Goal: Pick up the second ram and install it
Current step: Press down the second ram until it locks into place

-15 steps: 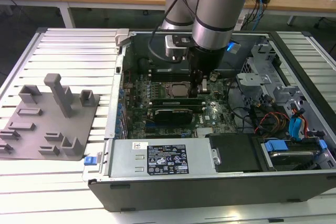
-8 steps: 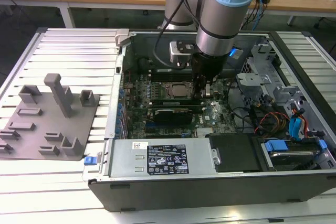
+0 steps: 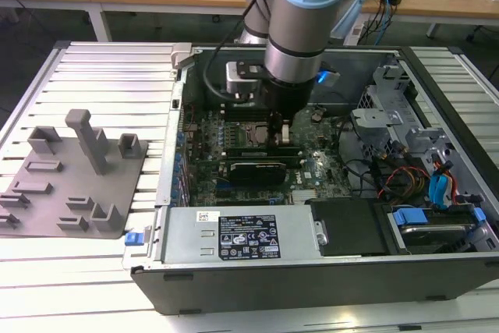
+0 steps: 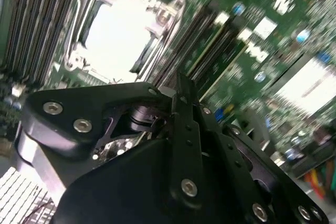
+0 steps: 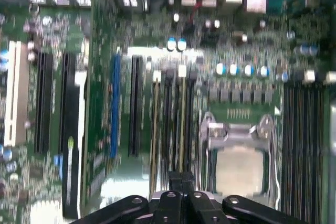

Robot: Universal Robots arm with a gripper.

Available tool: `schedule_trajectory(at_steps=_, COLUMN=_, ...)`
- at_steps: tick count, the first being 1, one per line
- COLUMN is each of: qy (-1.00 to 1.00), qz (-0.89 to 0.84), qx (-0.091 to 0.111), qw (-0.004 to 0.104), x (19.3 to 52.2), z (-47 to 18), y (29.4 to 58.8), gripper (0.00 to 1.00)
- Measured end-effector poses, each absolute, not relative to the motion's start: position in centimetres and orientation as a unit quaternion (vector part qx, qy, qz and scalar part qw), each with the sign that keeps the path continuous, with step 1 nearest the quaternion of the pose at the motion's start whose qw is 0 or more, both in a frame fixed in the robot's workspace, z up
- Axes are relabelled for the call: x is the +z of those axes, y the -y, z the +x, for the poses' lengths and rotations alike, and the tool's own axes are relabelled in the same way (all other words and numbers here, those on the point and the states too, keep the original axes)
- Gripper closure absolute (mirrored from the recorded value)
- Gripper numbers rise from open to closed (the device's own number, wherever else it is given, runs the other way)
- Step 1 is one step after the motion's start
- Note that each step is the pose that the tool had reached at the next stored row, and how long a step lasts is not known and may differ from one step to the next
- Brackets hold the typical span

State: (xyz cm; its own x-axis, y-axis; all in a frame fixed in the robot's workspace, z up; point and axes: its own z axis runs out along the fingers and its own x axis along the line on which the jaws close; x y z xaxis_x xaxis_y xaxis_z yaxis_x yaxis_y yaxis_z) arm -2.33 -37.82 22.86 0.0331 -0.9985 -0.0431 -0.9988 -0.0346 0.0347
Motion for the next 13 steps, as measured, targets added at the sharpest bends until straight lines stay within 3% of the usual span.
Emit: schedule_trajectory(at_steps=13, qy=-0.695, qz=-0.719, qx=0.025, qw=0.005, x=22.8, z=-6.7, y=37.6, gripper=0.89)
